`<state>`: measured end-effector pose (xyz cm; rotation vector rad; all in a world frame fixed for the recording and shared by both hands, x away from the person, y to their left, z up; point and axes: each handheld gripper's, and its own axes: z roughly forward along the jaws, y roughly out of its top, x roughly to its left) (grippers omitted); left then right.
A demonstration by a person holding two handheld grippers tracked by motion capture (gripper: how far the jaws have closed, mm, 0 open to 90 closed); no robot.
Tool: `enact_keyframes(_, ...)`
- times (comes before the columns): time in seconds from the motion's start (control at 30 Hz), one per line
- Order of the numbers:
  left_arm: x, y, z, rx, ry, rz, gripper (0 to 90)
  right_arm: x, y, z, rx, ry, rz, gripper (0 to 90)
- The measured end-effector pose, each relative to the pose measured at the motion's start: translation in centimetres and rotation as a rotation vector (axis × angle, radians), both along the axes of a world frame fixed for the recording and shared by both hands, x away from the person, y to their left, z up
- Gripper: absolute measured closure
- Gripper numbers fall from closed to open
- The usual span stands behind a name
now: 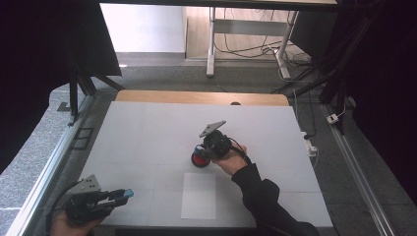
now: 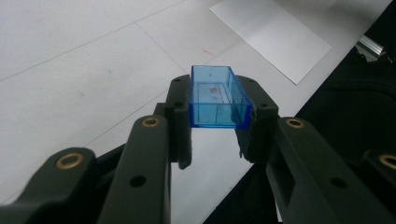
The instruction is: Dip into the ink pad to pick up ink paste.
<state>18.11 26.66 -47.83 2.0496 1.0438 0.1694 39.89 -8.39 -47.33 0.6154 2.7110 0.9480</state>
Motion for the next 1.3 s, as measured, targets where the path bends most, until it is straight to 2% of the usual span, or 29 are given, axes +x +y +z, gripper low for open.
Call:
enact_keyframes(0.07,0.0,0.0,0.0,-0.002,0.0,0.002,68.7,0.1,0.1,-0.3,-0.013,0.001,-0.004,70.8)
enact_keyframes(0.37,0.0,0.1,0.0,-0.002,0.004,0.003,68.7,0.3,0.2,-0.3,-0.01,0.029,-0.026,70.9)
enact_keyframes(0.63,0.1,0.0,0.0,0.0,0.007,0.005,68.7,-0.1,1.1,-0.2,-0.064,-0.011,-0.019,71.0)
enact_keyframes(0.73,0.1,0.0,0.0,0.0,0.008,0.006,68.7,-0.2,1.3,-0.2,-0.073,-0.03,-0.017,71.0)
enact_keyframes(0.87,0.1,0.0,0.0,0.0,0.008,0.006,68.7,-0.3,1.3,-0.3,-0.07,-0.03,-0.021,71.0)
enact_keyframes(1.07,0.0,0.1,0.0,-0.002,0.006,0.007,68.7,0.3,0.5,-0.5,-0.006,0.024,-0.039,71.0)
enact_keyframes(1.3,0.0,0.1,0.0,-0.004,0.008,0.009,68.7,0.7,-0.1,-0.7,0.044,0.055,-0.045,71.0)
